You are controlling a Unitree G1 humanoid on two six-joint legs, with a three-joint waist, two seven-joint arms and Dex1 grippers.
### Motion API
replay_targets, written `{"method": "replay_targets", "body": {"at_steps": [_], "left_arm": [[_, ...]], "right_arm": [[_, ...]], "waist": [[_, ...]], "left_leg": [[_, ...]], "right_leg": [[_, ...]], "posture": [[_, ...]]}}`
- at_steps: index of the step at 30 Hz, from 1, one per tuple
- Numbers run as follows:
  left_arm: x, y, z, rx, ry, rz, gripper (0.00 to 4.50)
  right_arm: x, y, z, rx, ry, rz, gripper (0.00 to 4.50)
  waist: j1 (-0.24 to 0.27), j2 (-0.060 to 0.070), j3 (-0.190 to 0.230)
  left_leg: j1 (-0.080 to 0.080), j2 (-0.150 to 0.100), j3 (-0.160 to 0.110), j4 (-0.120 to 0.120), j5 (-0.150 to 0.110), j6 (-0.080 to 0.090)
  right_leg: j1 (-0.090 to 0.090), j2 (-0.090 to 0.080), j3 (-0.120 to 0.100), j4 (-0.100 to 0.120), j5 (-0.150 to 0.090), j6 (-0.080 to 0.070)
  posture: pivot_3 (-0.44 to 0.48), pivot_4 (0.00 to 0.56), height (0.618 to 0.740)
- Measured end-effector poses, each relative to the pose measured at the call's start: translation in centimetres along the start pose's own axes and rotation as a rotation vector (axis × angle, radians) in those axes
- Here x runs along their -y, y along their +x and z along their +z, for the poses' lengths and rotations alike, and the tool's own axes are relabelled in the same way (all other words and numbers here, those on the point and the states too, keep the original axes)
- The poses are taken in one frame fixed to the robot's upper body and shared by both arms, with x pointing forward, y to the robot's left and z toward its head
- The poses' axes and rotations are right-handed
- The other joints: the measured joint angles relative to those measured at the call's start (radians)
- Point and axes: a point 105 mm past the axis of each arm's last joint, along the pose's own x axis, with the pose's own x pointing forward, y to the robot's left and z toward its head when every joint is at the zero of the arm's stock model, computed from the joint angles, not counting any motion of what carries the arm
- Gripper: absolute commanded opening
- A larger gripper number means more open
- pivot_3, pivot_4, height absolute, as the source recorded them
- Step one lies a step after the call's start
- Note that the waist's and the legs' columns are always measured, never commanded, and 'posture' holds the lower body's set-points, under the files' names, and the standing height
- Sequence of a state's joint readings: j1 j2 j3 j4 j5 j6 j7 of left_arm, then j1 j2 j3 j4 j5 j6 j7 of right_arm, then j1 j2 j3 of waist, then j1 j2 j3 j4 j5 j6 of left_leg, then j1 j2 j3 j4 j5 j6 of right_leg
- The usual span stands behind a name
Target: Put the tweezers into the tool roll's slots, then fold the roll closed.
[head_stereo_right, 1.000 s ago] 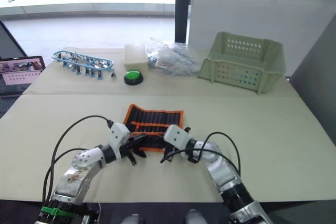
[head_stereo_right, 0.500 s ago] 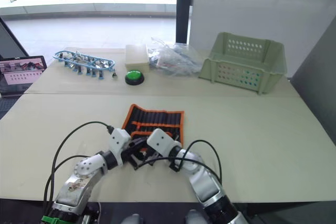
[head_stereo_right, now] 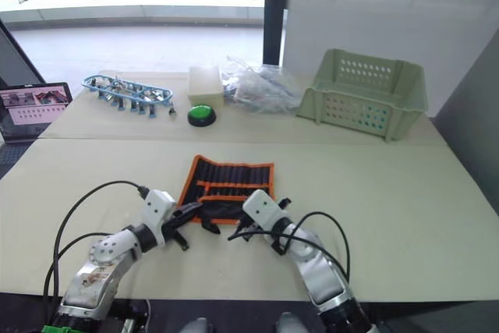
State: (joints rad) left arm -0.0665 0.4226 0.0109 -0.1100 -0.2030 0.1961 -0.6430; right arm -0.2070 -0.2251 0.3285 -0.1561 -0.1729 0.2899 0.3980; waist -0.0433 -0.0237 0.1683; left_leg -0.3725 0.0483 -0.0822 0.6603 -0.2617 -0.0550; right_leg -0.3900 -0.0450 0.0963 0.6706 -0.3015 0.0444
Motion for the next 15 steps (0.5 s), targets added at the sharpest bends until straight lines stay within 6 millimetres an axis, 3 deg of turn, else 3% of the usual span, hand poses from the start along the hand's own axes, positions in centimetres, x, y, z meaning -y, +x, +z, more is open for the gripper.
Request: {"method": "replay_targets", "body": {"at_steps": [11,15], "left_arm": [[0.0,-0.1,0.2,0.010,-0.031,-0.002,0.05],[-0.5,-0.6,1.3,0.031,-0.013,0.001,0.05]], "right_arm": [[0.4,-0.5,0.0,-0.005,0.031,-0.030,0.00],[0.2,-0.7,0.2,0.018,0.064,-0.022,0.00]], "waist": [[0.000,0.000,0.000],[-0.001,0.000,0.000]], "left_leg": [[0.000,0.000,0.000,0.000,0.000,0.000],[-0.001,0.000,0.000,0.000,0.000,0.000]], "right_leg": [[0.000,0.000,0.000,0.000,0.000,0.000],[-0.001,0.000,0.000,0.000,0.000,0.000]], "posture": [[0.000,0.150,0.713],[0.000,0.150,0.713]]}}
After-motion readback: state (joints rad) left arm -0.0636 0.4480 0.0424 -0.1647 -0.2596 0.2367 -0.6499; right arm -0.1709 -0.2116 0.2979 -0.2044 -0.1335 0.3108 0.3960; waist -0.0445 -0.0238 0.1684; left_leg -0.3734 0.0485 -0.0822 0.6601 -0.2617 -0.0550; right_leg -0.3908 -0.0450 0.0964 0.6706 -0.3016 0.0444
